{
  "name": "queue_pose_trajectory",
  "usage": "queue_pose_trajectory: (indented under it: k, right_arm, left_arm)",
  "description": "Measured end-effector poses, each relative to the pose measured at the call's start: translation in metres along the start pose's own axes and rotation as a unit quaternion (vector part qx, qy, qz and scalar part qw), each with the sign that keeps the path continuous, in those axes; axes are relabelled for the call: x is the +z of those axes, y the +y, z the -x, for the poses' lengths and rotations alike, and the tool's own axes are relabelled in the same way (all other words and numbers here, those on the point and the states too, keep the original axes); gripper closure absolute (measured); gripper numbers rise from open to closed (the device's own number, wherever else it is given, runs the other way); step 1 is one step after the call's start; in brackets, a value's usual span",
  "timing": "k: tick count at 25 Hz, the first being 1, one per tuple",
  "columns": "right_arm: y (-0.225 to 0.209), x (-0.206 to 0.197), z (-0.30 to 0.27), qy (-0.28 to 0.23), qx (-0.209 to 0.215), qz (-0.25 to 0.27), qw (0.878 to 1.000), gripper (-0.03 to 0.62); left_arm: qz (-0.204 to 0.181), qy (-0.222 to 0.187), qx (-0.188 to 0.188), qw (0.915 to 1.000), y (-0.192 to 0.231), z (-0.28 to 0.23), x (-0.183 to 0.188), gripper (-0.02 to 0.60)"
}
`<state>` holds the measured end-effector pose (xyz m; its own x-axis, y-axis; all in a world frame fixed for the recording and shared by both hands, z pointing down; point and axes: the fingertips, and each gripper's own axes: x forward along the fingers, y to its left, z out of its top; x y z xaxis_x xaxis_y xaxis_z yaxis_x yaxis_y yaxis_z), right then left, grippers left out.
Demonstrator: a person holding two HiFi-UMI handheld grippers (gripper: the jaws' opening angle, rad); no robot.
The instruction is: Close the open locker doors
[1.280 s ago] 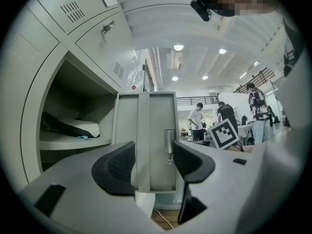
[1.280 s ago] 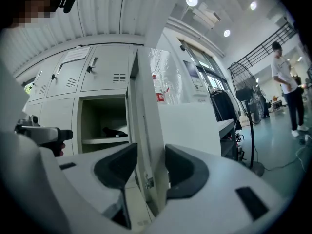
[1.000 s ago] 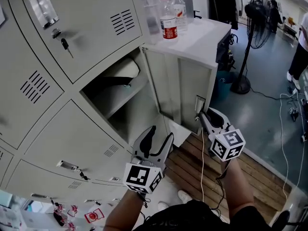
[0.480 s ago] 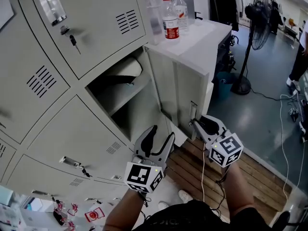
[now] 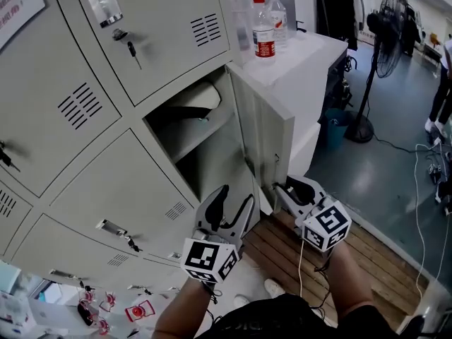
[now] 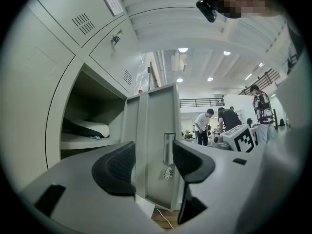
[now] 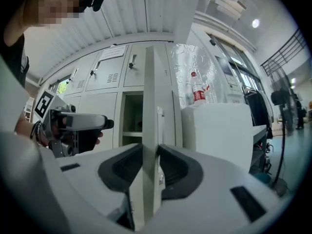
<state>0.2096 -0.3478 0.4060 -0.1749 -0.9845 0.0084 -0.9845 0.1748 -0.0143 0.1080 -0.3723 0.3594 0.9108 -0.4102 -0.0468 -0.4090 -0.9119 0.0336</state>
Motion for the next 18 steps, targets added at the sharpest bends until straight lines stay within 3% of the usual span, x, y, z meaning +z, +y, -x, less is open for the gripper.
queue_pose_trajectory:
  k: [18]
  right_arm:
    - [0.070, 0.011, -0.045, -0.015, 0.089, 0.003, 0.996, 0.462]
  left_arm:
    - [0.014, -0.011, 0.054, 0.9984, 0.046, 0.041, 0.007, 0.350]
